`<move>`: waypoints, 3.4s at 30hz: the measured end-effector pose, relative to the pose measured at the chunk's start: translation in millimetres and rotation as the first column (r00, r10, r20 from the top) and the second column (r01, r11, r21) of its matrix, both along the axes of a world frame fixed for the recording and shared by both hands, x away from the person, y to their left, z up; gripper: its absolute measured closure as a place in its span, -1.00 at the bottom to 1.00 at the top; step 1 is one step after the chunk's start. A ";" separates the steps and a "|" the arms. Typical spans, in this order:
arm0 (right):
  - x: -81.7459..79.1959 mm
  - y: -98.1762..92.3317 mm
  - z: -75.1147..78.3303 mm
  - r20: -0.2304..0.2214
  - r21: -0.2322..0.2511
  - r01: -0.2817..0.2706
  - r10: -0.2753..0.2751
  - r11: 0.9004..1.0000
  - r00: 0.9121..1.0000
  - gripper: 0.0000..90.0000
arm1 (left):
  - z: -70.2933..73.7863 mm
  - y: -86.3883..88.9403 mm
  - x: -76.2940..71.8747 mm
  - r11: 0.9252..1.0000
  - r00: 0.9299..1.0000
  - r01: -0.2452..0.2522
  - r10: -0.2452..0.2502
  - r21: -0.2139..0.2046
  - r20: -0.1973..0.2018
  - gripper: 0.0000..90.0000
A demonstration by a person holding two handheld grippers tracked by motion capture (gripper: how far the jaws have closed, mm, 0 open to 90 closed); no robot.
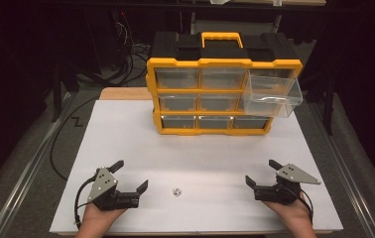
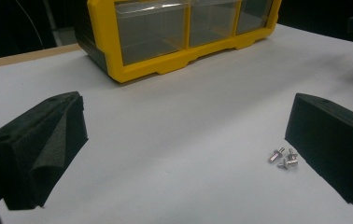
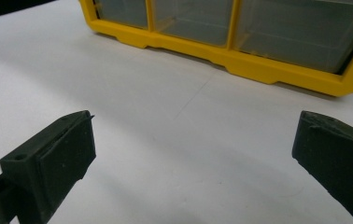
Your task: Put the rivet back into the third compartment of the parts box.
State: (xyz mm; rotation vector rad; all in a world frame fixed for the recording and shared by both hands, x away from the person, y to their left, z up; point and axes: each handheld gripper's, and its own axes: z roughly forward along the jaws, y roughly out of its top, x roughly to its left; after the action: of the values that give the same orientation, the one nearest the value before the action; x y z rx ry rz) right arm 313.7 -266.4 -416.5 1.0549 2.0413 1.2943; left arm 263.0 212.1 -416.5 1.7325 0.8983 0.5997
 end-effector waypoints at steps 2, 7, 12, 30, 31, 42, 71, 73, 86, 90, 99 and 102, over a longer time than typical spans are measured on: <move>1.9 3.4 -0.3 -0.001 -0.012 -0.011 0.011 1.000 1.000 -1.00 | -0.2 -0.7 0.4 1.000 1.000 0.000 0.000 0.003 -0.002 -0.99; 8.3 16.5 1.7 -0.011 -0.005 -0.029 0.029 1.000 1.000 -1.00 | 0.0 -0.6 1.3 1.000 1.000 0.004 -0.004 -0.001 -0.004 -0.99; 18.6 38.1 1.2 -0.029 -0.032 -0.068 0.067 0.997 0.997 -1.00 | -0.3 -0.9 0.6 1.000 1.000 0.007 -0.007 0.002 -0.001 -0.99; 44.4 125.7 -3.0 -0.068 -0.049 -0.230 0.227 0.972 0.972 -1.00 | -0.4 -0.5 1.7 1.000 1.000 0.001 -0.001 -0.012 0.009 -0.99; 44.9 130.4 -3.2 -0.074 -0.053 -0.237 0.233 0.970 0.970 -1.00 | -0.3 -0.5 1.7 1.000 1.000 0.001 -0.001 -0.012 0.009 -0.99; 44.7 172.1 -5.6 -0.131 -0.034 -0.326 0.320 0.945 0.938 -0.88 | 0.2 0.2 0.9 1.000 1.000 0.004 -0.004 -0.017 0.015 -0.99; 28.1 198.4 -12.1 -0.298 -0.068 -0.575 0.533 0.815 0.792 0.70 | 1.9 1.2 -1.3 1.000 0.999 0.021 -0.020 -0.023 0.026 -0.99; 26.7 199.9 -14.3 -0.312 -0.079 -0.587 0.539 0.806 0.782 0.71 | 2.0 1.2 -1.4 0.999 0.999 0.021 -0.020 -0.024 0.027 -0.99; 25.7 201.6 -17.0 -0.332 -0.109 -0.589 0.529 0.801 0.781 0.75 | 2.0 0.7 -1.6 0.999 0.999 0.020 -0.019 -0.026 0.031 -0.99; 26.5 201.3 -17.4 -0.339 -0.113 -0.584 0.521 0.804 0.783 0.75 | 2.0 0.6 -1.6 0.999 0.999 0.022 -0.021 -0.024 0.031 -0.99; 27.3 203.2 -18.7 -0.340 -0.116 -0.598 0.534 0.793 0.774 0.75 | 2.0 1.0 -1.1 1.000 0.999 0.021 -0.020 -0.022 0.031 -0.99; 26.8 203.7 -19.1 -0.342 -0.123 -0.596 0.530 0.793 0.776 0.76 | 2.1 0.8 -1.3 1.000 0.999 0.021 -0.020 -0.024 0.033 -0.99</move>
State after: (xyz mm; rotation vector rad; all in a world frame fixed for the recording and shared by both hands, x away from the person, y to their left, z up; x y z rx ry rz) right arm 340.5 -62.7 -435.6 0.5515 2.8092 1.1708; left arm 261.7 212.9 -414.4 1.7035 0.8609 0.5999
